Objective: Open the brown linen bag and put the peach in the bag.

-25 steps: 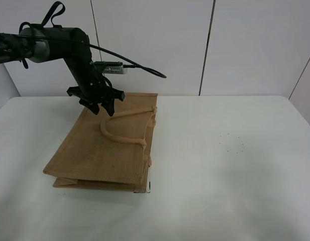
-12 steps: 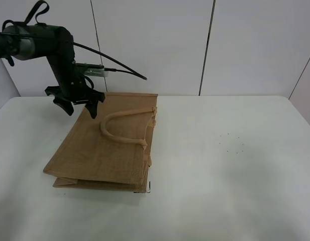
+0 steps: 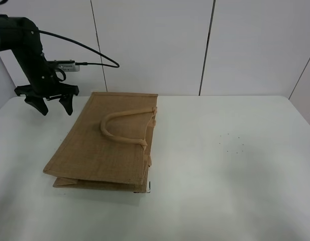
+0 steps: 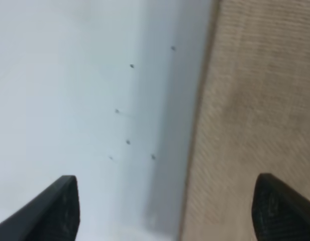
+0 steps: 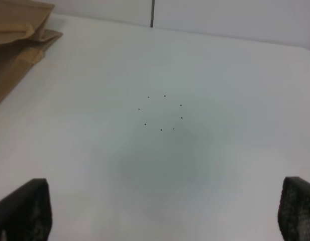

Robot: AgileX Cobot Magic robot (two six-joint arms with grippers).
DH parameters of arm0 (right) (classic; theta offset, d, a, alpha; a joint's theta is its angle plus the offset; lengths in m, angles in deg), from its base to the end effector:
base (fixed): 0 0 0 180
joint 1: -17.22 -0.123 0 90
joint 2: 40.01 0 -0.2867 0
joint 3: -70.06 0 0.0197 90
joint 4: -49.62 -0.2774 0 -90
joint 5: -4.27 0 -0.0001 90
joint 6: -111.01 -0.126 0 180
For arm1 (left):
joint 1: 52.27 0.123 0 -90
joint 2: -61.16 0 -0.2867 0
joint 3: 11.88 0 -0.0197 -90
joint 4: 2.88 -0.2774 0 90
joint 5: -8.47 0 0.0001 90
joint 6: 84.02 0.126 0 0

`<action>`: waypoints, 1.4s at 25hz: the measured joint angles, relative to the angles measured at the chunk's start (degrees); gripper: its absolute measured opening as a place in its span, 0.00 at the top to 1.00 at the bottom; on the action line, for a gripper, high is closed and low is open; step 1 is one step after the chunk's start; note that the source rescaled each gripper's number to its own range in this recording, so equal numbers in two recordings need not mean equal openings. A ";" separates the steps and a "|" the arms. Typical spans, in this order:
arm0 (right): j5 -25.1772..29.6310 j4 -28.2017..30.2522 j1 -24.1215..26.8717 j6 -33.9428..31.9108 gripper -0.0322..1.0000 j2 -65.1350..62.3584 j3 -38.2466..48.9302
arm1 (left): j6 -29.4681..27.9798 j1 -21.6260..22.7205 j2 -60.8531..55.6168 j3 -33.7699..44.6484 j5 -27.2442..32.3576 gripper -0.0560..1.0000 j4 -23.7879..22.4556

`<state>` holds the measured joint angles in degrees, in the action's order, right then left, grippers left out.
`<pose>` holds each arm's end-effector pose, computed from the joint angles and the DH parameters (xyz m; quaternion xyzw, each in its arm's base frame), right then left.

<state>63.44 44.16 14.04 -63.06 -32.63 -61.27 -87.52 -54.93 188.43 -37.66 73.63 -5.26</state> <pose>0.0478 0.0130 0.2777 -0.0683 0.8407 0.0348 0.5361 0.4781 -0.0175 0.1927 -0.0008 0.9930 0.0135 0.1171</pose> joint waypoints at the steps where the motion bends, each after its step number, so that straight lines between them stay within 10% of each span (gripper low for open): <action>1: 0.00 0.00 0.00 0.00 0.00 0.00 0.00 | 0.09 0.00 -1.62 0.58 0.66 0.00 0.12; 35: 0.00 0.00 0.00 0.00 0.00 0.00 0.00 | 1.23 0.00 -103.54 74.16 -4.04 0.00 0.12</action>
<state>63.44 44.16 14.04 -63.06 -32.63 -61.27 -86.29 -54.93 84.89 36.50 69.59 -5.14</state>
